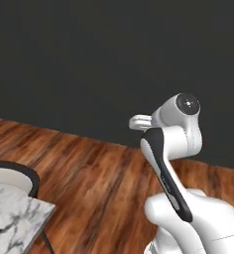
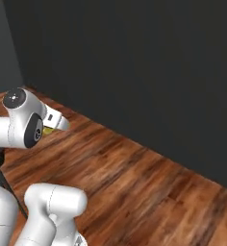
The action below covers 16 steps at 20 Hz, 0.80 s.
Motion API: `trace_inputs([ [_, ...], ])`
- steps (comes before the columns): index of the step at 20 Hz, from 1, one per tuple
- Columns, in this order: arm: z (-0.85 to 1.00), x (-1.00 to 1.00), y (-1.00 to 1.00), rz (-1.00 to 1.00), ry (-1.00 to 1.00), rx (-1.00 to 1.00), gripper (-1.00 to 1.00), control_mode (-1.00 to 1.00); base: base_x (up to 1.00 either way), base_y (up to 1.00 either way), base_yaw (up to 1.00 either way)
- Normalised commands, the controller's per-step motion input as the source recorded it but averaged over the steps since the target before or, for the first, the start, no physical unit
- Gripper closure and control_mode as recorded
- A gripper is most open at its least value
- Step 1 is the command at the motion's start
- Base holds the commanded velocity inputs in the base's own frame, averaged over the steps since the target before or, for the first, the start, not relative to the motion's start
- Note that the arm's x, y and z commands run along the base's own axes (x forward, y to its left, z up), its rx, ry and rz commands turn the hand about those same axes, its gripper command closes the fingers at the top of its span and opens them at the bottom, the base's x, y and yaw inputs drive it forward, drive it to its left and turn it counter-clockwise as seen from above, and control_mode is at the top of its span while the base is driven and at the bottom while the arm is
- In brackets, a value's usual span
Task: Take the lemon wedge from the fridge and place it on the plate with fish on the dining counter.
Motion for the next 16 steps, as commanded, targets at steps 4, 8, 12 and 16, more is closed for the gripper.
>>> trace_inputs([
  [4,0.0,0.0,0.0,0.0,0.0,0.0,1.0,1.0,1.0,0.0,0.59],
  [8,0.0,0.0,0.0,0.0,0.0,0.0,1.0,1.0,1.0,0.0,0.64],
  [12,0.0,0.0,0.0,0.0,0.0,0.0,1.0,1.0,0.97,-0.01,0.71],
  [16,0.0,0.0,0.0,0.0,0.0,0.0,1.0,1.0,0.8,-0.16,0.71],
])
